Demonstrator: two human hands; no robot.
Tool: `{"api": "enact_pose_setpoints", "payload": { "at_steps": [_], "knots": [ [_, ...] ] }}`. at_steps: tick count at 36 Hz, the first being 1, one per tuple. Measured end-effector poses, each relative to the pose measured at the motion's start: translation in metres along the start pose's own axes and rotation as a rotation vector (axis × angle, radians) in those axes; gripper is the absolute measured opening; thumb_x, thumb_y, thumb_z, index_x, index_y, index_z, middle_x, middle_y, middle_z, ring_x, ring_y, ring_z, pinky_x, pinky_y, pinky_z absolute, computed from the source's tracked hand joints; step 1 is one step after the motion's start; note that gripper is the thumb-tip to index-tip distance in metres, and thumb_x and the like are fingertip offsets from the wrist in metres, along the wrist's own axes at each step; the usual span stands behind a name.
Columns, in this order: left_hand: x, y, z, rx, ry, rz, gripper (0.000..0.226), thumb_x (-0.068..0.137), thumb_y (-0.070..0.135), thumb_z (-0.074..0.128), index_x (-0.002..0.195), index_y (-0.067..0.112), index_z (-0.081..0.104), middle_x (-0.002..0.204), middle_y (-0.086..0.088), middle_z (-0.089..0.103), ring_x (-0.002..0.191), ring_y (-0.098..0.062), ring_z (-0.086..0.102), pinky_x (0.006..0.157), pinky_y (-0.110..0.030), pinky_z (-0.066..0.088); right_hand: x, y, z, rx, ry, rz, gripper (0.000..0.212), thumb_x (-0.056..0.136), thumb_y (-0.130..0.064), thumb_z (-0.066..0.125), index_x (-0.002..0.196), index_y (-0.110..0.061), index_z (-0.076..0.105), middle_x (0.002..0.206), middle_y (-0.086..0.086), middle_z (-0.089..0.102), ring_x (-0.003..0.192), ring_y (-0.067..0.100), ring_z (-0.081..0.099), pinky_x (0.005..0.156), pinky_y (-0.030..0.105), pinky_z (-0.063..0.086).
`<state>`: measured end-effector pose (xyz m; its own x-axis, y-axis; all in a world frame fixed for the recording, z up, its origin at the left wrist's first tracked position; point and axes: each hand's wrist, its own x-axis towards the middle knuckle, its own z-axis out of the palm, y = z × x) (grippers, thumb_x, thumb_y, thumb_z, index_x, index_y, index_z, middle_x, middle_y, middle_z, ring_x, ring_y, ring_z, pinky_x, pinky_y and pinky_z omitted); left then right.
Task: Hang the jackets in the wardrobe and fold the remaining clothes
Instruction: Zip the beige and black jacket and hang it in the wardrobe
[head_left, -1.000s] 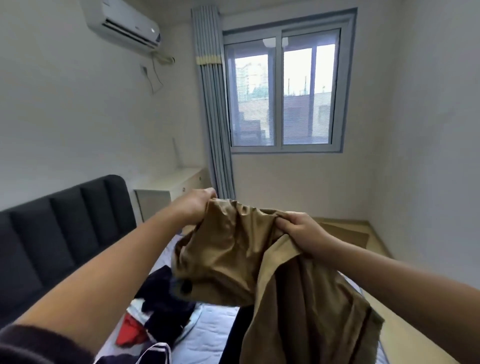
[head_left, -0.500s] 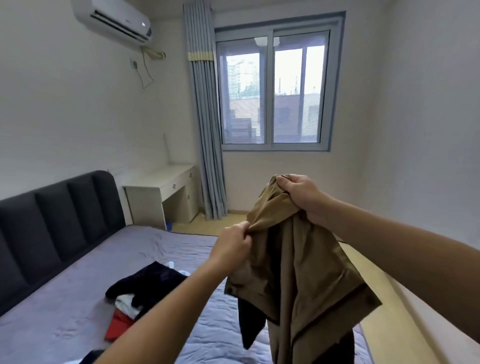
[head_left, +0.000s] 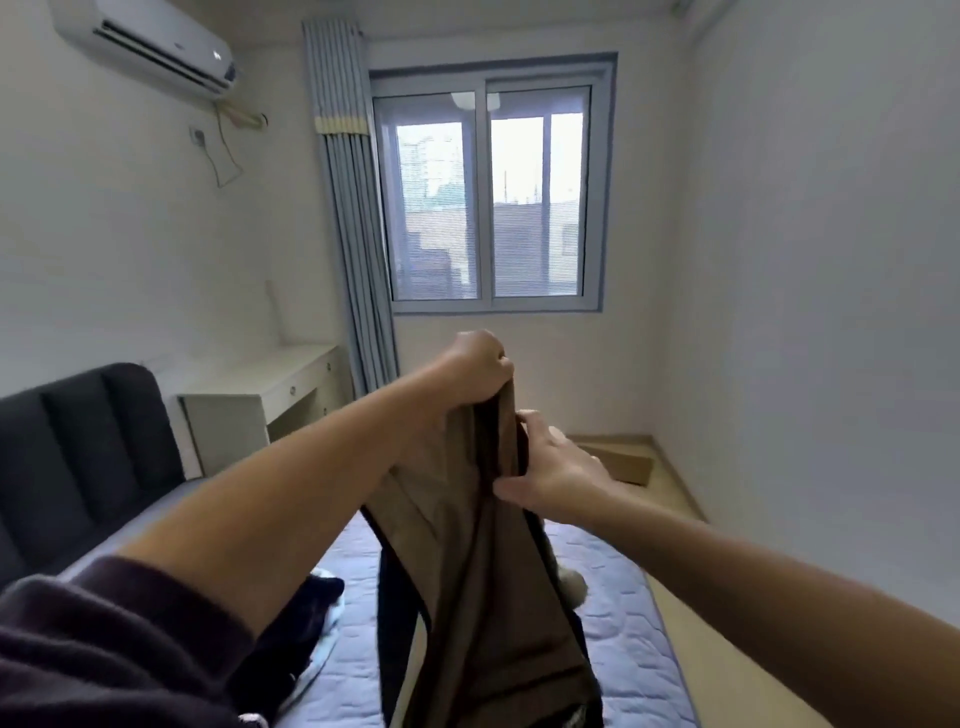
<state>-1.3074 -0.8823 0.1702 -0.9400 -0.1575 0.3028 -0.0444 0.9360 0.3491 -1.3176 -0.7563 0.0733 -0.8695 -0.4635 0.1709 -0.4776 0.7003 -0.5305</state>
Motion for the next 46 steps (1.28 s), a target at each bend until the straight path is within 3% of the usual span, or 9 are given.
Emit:
{"api": "enact_pose_setpoints", "payload": {
  "at_steps": [8, 15, 18, 23, 28, 32, 38, 42, 46],
  "knots": [
    [0.005, -0.019, -0.035, 0.115, 0.145, 0.100, 0.018, 0.094, 0.018, 0.048, 0.087, 0.010, 0.062, 0.087, -0.008, 0.061, 0.077, -0.023, 0.057, 0.065, -0.032, 0.044, 0.017, 0.019, 0.025, -0.092, 0.115, 0.074, 0.018, 0.082, -0.024, 0.053, 0.097, -0.019, 0.045, 0.098, 0.007, 0.061, 0.086, 0.031, 0.059, 0.067, 0.034, 0.043],
    [-0.023, -0.101, -0.034, 0.499, 0.483, 0.183, 0.017, 0.098, 0.017, 0.043, 0.084, 0.012, 0.053, 0.074, -0.006, 0.056, 0.062, -0.023, 0.048, 0.058, -0.032, 0.033, 0.023, 0.078, 0.041, 0.020, 0.184, 0.202, 0.023, 0.091, -0.009, 0.039, 0.093, -0.006, 0.063, 0.104, 0.018, 0.067, 0.099, 0.035, 0.061, 0.076, 0.035, 0.045],
    [-0.044, -0.139, -0.021, 0.566, 0.358, 0.145, 0.020, 0.096, 0.033, 0.048, 0.090, 0.015, 0.055, 0.079, -0.008, 0.063, 0.069, -0.029, 0.062, 0.060, -0.033, 0.043, 0.026, 0.081, 0.026, 0.075, 0.358, 0.202, 0.021, 0.091, -0.006, 0.039, 0.092, -0.005, 0.059, 0.101, 0.023, 0.065, 0.098, 0.039, 0.060, 0.072, 0.037, 0.040],
    [-0.095, -0.194, 0.013, 0.656, 0.117, 0.483, 0.046, 0.073, 0.056, 0.071, 0.084, 0.014, 0.057, 0.062, -0.002, 0.064, 0.050, -0.024, 0.064, 0.044, -0.027, 0.045, 0.029, 0.087, 0.002, -0.166, 0.526, 0.032, 0.022, 0.100, -0.024, 0.034, 0.082, -0.016, 0.042, 0.084, 0.019, 0.063, 0.080, 0.038, 0.061, 0.062, 0.035, 0.036],
    [-0.106, -0.238, 0.050, 0.578, -0.050, 0.026, 0.017, 0.091, 0.036, 0.053, 0.093, 0.021, 0.060, 0.095, 0.003, 0.067, 0.094, -0.022, 0.065, 0.073, -0.030, 0.049, 0.035, 0.090, -0.006, -0.455, 0.533, -0.222, 0.028, 0.100, -0.032, 0.039, 0.080, -0.015, 0.048, 0.069, 0.010, 0.063, 0.065, 0.034, 0.063, 0.056, 0.030, 0.036],
    [-0.124, -0.278, 0.068, 0.404, -0.103, -0.391, 0.021, 0.087, 0.013, 0.049, 0.069, 0.014, 0.059, 0.086, -0.008, 0.064, 0.088, -0.028, 0.060, 0.057, -0.026, 0.034, 0.029, 0.105, -0.005, -0.547, 0.386, -0.294, 0.035, 0.096, -0.046, 0.042, 0.073, -0.021, 0.050, 0.064, 0.002, 0.060, 0.065, 0.028, 0.064, 0.055, 0.028, 0.037],
    [-0.123, -0.294, 0.098, 0.079, 0.102, -0.560, 0.020, 0.091, 0.006, 0.044, 0.079, 0.012, 0.059, 0.091, -0.014, 0.065, 0.074, -0.024, 0.050, 0.065, -0.031, 0.037, 0.013, 0.133, 0.005, -0.876, -0.010, -0.472, 0.047, 0.083, -0.067, 0.043, 0.092, -0.022, 0.054, 0.087, -0.001, 0.070, 0.082, 0.024, 0.067, 0.061, 0.029, 0.037],
    [-0.109, -0.279, 0.108, 0.096, 0.086, -0.572, 0.018, 0.092, 0.017, 0.042, 0.080, 0.015, 0.056, 0.095, -0.012, 0.062, 0.076, -0.026, 0.051, 0.065, -0.031, 0.038, 0.009, 0.139, 0.002, -0.944, -0.103, -0.080, 0.023, 0.090, -0.041, 0.048, 0.097, -0.022, 0.059, 0.103, 0.002, 0.067, 0.095, 0.025, 0.064, 0.065, 0.029, 0.039],
    [-0.082, -0.240, 0.106, -0.027, -0.084, -0.619, 0.016, 0.087, 0.007, 0.045, 0.085, 0.004, 0.061, 0.090, -0.020, 0.064, 0.072, -0.029, 0.057, 0.055, -0.027, 0.040, 0.012, 0.136, 0.001, -0.482, -0.013, 0.423, 0.017, 0.090, -0.015, 0.047, 0.095, -0.011, 0.063, 0.106, 0.010, 0.065, 0.094, 0.029, 0.061, 0.072, 0.028, 0.044]
  ]
}}
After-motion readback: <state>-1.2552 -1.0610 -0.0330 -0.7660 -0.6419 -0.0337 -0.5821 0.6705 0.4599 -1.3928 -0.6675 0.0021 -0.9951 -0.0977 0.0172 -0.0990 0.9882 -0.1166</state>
